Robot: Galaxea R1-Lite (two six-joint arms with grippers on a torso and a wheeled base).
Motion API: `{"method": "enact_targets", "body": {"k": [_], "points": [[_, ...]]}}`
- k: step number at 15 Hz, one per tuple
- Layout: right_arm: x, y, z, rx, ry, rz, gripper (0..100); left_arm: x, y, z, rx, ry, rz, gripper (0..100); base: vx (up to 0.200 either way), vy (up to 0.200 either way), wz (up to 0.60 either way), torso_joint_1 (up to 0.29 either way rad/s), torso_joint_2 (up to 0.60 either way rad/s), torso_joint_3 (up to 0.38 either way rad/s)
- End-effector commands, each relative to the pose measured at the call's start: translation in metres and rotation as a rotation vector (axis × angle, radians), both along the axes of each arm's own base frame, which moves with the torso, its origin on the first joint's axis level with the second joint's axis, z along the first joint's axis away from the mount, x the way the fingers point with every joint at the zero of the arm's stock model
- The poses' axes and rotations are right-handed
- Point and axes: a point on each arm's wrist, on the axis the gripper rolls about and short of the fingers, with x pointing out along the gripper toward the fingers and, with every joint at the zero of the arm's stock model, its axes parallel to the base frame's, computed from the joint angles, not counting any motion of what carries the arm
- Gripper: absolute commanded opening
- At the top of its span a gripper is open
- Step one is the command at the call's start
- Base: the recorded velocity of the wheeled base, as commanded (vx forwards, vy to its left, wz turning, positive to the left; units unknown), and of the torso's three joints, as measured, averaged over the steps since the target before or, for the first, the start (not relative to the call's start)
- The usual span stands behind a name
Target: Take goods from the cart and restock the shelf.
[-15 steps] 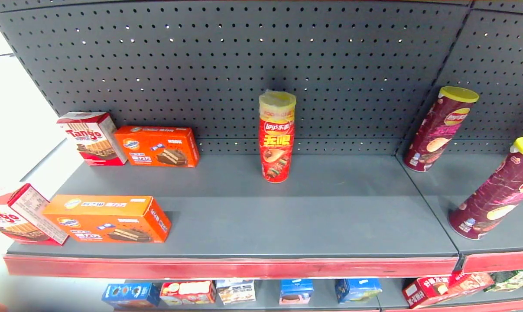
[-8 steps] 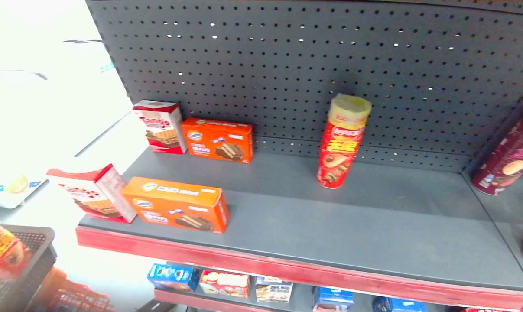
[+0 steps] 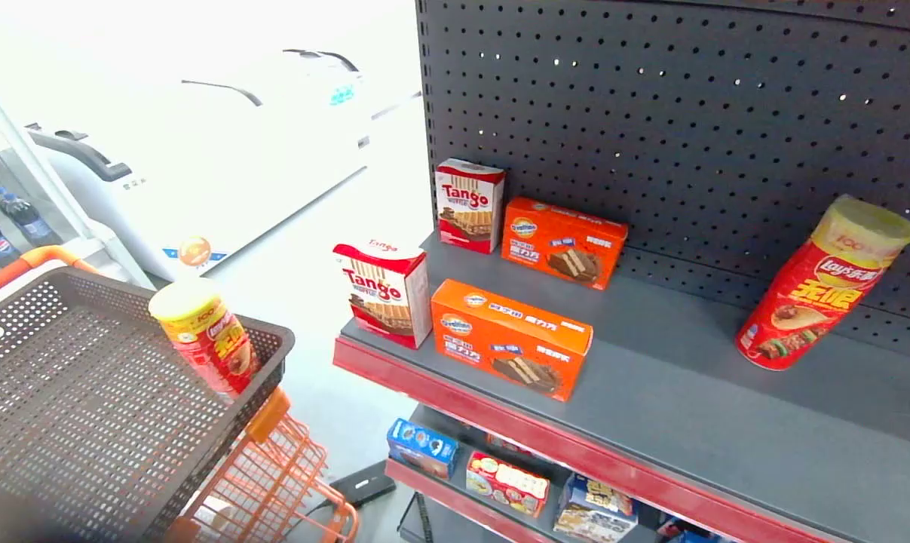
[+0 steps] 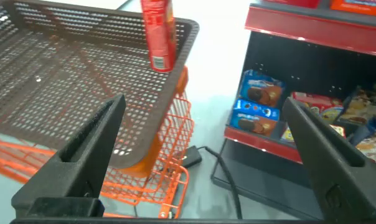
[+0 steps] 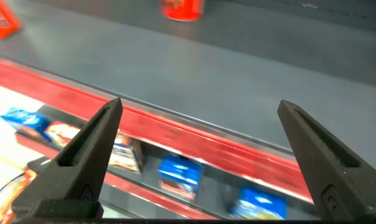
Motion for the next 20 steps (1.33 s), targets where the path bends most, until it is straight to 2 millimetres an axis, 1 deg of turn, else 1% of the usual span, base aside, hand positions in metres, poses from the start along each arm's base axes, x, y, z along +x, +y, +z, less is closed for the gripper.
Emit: {"method": "enact_targets", "body": {"k": [1,5,7,8,10,13,14,15,16,17,18,20], "points": [[0.0,0.0,0.0,0.0,0.0,0.0,100,0.0,0.0,0.0,0.0,0.001,0.0,100,0.0,0.0,0.0,0.0,0.0,0.0],[0.0,0.0,0.0,0.0,0.0,0.0,100,0.0,0.0,0.0,0.004,0.001,-0.004,100,0.0,0.0,0.0,0.0,0.0,0.0],[0.0,0.0,0.0,0.0,0.0,0.0,100,0.0,0.001,0.0,0.009,0.0,0.048,100,0.0,0.0,0.0,0.0,0.0,0.0],[0.0,0.0,0.0,0.0,0.0,0.0,100,0.0,0.002,0.002,0.055,-0.001,0.083,100,0.0,0.0,0.0,0.0,0.0,0.0],[0.0,0.0,0.0,0.0,0.0,0.0,100,0.002,0.001,0.002,0.068,0.026,0.092,100,0.0,0.0,0.0,0.0,0.0,0.0],[0.0,0.0,0.0,0.0,0.0,0.0,100,0.002,0.001,0.002,0.078,0.018,0.081,100,0.0,0.0,0.0,0.0,0.0,0.0],[0.0,0.0,0.0,0.0,0.0,0.0,100,-0.002,0.001,0.021,0.086,-0.04,0.079,100,0.0,0.0,0.0,0.0,0.0,0.0],[0.0,0.0,0.0,0.0,0.0,0.0,100,0.011,0.001,0.074,0.039,0.03,0.034,100,0.0,0.0,0.0,0.0,0.0,0.0],[0.0,0.0,0.0,0.0,0.0,0.0,100,0.028,0.001,0.105,-0.05,0.042,-0.008,100,0.0,0.0,0.0,0.0,0.0,0.0],[0.0,0.0,0.0,0.0,0.0,0.0,100,0.041,0.0,0.123,-0.054,0.021,-0.03,100,0.0,0.0,0.0,0.0,0.0,0.0],[0.0,0.0,0.0,0.0,0.0,0.0,100,0.049,-0.002,0.123,-0.022,0.06,-0.068,100,0.0,0.0,0.0,0.0,0.0,0.0],[0.0,0.0,0.0,0.0,0.0,0.0,100,0.06,-0.003,0.119,-0.006,0.122,-0.012,100,0.0,0.0,0.0,0.0,0.0,0.0]]}}
